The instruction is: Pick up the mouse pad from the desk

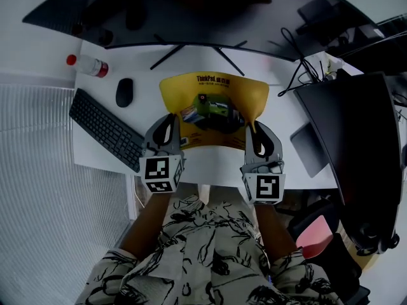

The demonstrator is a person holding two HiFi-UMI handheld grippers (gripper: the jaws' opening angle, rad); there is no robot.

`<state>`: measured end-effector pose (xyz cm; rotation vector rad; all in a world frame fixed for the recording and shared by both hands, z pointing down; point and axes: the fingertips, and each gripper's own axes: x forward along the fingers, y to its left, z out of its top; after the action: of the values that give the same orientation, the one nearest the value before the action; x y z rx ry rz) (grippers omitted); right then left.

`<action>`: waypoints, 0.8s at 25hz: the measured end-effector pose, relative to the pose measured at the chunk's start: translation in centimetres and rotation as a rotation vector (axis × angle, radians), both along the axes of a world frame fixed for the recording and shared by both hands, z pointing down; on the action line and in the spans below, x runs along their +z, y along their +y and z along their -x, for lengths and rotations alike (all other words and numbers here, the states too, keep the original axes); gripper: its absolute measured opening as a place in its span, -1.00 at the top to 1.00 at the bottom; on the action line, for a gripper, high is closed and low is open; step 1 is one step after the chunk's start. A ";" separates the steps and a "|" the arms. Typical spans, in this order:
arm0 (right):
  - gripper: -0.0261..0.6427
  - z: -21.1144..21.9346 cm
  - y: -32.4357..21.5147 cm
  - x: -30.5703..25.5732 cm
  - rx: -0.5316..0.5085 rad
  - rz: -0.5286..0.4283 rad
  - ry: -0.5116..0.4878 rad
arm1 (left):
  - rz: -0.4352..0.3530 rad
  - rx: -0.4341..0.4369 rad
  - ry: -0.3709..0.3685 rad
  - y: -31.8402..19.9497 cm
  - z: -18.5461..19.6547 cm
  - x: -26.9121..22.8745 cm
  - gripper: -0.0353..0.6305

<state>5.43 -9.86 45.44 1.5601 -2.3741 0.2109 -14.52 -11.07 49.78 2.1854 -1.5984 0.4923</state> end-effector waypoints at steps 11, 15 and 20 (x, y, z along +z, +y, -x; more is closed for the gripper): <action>0.74 -1.0 -1.7 -9.1 0.033 -0.151 -0.095 | -0.214 0.080 -0.033 -2.5 -0.7 -11.2 0.78; 0.74 -1.8 -1.5 -13.9 0.036 -0.181 -0.131 | -0.271 0.103 -0.042 -2.7 -1.4 -17.1 0.78; 0.73 -2.7 -1.8 -17.0 0.042 -0.236 -0.141 | -0.353 0.136 -0.033 -3.0 -2.0 -20.9 0.78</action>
<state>8.10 -11.64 28.49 1.7545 -2.5537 0.0510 -12.49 -14.05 28.89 2.5702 -1.6651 0.3019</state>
